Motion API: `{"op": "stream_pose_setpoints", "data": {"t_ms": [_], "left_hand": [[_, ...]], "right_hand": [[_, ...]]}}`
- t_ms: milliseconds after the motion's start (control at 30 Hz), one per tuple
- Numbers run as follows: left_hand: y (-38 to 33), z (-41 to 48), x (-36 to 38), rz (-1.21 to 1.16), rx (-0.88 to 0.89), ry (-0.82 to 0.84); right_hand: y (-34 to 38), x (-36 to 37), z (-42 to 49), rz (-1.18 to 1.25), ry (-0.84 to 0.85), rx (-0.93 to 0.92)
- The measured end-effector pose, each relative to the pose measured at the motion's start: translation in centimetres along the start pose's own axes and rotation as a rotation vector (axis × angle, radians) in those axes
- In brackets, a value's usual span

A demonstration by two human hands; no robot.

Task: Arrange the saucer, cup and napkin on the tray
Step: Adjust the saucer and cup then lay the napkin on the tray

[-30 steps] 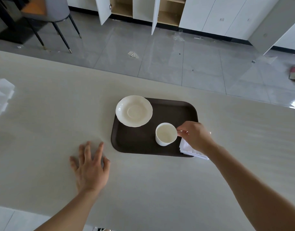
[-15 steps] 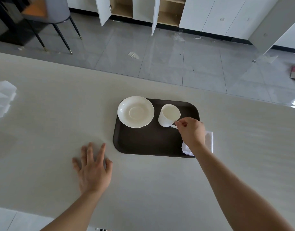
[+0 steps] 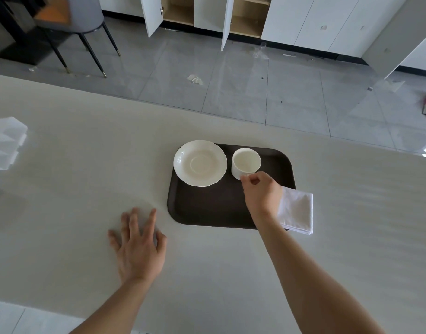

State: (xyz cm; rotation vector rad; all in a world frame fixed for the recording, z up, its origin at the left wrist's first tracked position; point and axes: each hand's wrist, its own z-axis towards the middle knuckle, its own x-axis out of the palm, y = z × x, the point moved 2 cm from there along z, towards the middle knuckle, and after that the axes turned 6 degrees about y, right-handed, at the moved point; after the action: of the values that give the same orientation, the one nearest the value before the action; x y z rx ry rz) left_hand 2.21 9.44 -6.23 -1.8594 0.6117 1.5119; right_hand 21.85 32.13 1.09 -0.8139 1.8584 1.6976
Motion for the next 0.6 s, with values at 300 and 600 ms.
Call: {"op": "stream_pose_setpoints", "data": {"t_ms": [300,600], "left_hand": [[-0.07,-0.08,-0.14,-0.008,0.003,-0.009],[-0.03,-0.07,-0.2,-0.014,0.004,-0.001]], "right_hand": [[0.31,0.74,-0.03,0.046,0.009,0.008],[0.22,0.6,-0.03,0.012,0.012,-0.039]]}}
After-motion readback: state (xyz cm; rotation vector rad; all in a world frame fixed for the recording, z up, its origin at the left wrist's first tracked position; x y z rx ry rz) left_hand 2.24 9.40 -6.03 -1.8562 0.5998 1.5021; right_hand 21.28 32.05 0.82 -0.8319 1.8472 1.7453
